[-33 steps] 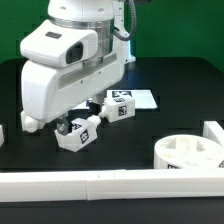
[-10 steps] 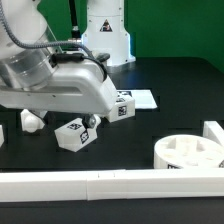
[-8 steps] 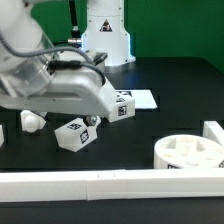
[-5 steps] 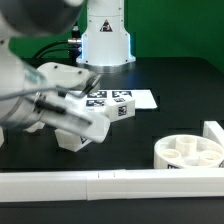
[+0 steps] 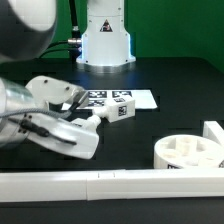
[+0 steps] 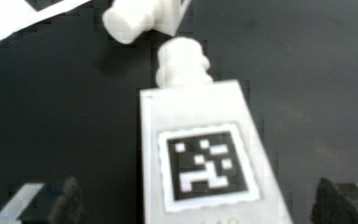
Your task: Assemble stool
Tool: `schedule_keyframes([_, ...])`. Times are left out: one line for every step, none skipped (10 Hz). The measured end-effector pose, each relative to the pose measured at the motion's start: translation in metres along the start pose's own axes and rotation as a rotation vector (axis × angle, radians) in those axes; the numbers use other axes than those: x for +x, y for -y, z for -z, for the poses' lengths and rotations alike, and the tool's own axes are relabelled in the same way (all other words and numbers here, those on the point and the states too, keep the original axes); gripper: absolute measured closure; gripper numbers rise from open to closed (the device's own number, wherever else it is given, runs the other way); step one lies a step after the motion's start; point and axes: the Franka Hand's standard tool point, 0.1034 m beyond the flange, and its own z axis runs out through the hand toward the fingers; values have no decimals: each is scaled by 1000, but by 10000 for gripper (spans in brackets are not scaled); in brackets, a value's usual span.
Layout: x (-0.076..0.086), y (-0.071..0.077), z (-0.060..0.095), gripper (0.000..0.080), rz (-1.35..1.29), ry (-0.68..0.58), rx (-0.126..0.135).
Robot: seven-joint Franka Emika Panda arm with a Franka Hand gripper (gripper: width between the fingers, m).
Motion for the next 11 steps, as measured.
schedule_keyframes([3,1,-2,151,-26,19,23])
schedule_keyframes([5,0,-4,151,-38,29,42])
schedule_keyframes([6,1,-8,151,-45,32,42])
schedule_keyframes([4,4,-11,151,-41,35,36])
schedule_keyframes([4,4,-11,151,-38,35,35])
schedule_keyframes([4,4,-11,239,-39,35,36])
schedule_keyframes([4,4,-11,373,-38,35,35])
schedule_keyframes([4,4,-11,373,-38,35,35])
schedule_keyframes([4,4,-11,468,-38,35,35])
schedule_keyframes([3,5,-10,468,-36,33,35])
schedule_keyframes([-5,15,0,468,-21,9,38])
